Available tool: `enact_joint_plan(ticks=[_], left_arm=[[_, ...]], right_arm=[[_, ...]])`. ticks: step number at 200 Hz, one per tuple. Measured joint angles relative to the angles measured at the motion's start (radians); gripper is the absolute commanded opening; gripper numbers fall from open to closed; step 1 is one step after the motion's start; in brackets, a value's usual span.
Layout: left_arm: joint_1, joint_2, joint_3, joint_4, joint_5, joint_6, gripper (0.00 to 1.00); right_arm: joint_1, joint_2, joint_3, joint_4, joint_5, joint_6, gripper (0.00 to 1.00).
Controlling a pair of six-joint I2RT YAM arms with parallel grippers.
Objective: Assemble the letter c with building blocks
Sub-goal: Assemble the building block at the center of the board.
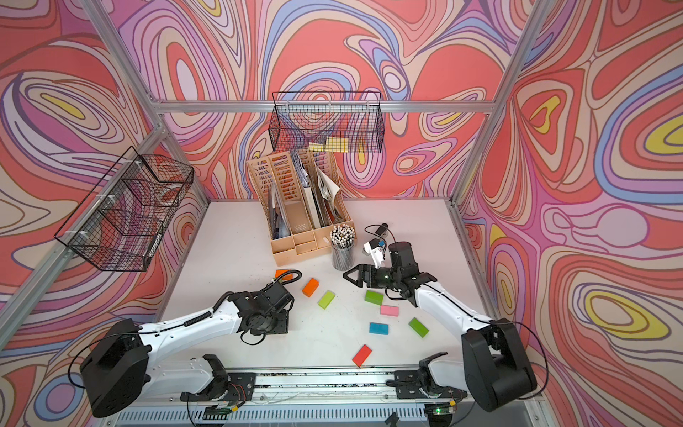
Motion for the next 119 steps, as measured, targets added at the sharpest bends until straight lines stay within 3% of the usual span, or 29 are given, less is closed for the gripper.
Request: enact_joint_plan(ticks=[119], left_arm=[[0.006, 0.068, 0.034, 0.01, -0.049, 0.014, 0.58]], right_arm=[[0.0, 0.0, 0.0, 0.0, 0.0, 0.0, 0.88]])
